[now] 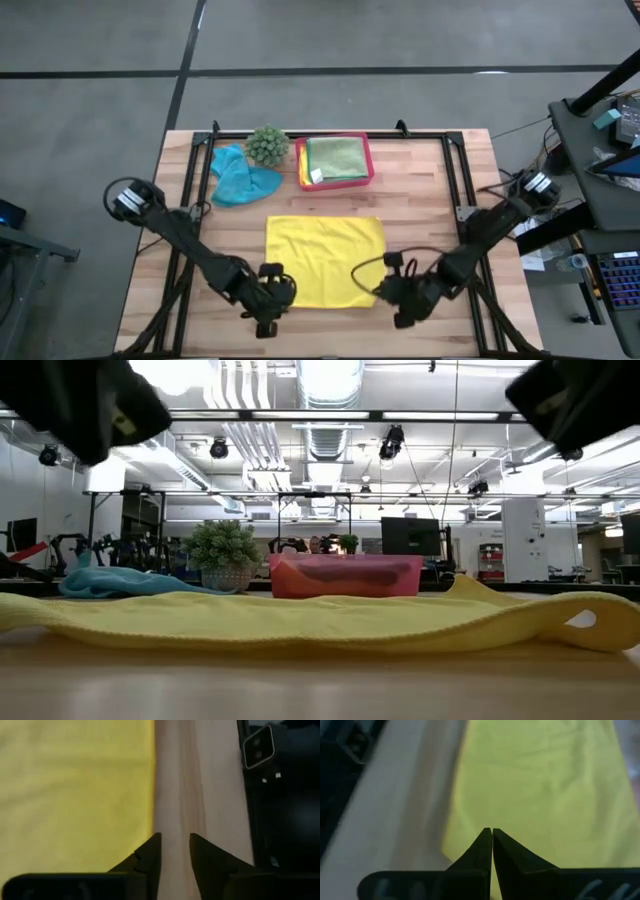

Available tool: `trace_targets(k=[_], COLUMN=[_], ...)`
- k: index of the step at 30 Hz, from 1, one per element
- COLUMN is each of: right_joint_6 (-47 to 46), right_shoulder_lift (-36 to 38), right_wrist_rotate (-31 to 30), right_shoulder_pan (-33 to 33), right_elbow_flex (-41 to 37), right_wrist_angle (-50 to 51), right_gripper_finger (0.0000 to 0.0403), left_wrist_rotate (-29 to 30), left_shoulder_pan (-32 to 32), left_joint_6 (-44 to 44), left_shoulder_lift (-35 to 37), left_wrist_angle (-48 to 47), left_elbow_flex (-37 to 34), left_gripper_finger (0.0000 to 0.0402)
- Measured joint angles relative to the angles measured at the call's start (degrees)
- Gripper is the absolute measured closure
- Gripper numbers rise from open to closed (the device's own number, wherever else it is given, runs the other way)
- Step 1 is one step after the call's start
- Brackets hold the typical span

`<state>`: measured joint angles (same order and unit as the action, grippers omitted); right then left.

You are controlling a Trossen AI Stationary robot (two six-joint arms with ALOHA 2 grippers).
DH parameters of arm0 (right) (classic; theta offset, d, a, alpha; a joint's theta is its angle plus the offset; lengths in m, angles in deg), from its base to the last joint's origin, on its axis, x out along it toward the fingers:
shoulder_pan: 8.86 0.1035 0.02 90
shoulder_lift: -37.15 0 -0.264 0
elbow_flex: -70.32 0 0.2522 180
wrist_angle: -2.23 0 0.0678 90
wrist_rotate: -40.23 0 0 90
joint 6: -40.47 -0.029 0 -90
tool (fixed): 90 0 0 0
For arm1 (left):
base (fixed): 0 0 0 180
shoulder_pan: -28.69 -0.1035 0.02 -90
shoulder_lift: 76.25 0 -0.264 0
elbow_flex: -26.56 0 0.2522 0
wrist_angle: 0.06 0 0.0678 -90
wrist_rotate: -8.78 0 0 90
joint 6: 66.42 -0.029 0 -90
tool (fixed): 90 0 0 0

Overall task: Fold microfiber towels
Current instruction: Fold the yellow microfiber towel

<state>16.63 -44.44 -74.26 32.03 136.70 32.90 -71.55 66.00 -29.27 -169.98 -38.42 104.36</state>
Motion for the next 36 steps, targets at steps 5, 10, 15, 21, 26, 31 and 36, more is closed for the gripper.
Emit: trace_targets(k=[5,10,15,21,26,31,36], right_joint_6=[-1.7,-8.7,-15.3,-20.3,-24.2,-23.7,-26.1], right_shoulder_lift=[-6.5,-12.4,-16.7,-19.7,-22.2,-25.2,-26.9], right_wrist_rotate=[-3.0,-7.8,-4.4,-3.6,-5.4,-5.9,-8.2], right_shoulder_pan=[3.6,5.4,5.1,4.8,4.8,4.6,4.0], right_elbow_flex=[7.8,13.1,16.4,17.3,17.1,17.1,16.8], right_wrist_angle=[7.3,14.4,18.2,18.3,17.4,12.8,12.8], right_gripper_finger=[0.0394,0.0394,0.0365,0.0282,0.0212,0.0171,0.0175], left_wrist_rotate=[-3.3,-3.1,5.0,11.0,15.5,17.7,18.3], left_shoulder_pan=[1.4,3.1,3.8,3.8,3.6,3.6,3.5], left_joint_6=[4.6,4.5,4.5,5.0,7.7,7.7,7.7], left_shoulder_lift=[-4.2,-8.5,-11.2,-12.3,-12.4,-12.4,-12.4], left_wrist_angle=[-0.3,-5.5,-7.7,-7.6,-8.6,-8.8,-8.8], left_elbow_flex=[0.2,0.1,0.1,-0.5,-1.5,-2.0,-2.2], left_gripper_finger=[0.0261,0.0212,0.0199,0.0198,0.0198,0.0198,0.0213])
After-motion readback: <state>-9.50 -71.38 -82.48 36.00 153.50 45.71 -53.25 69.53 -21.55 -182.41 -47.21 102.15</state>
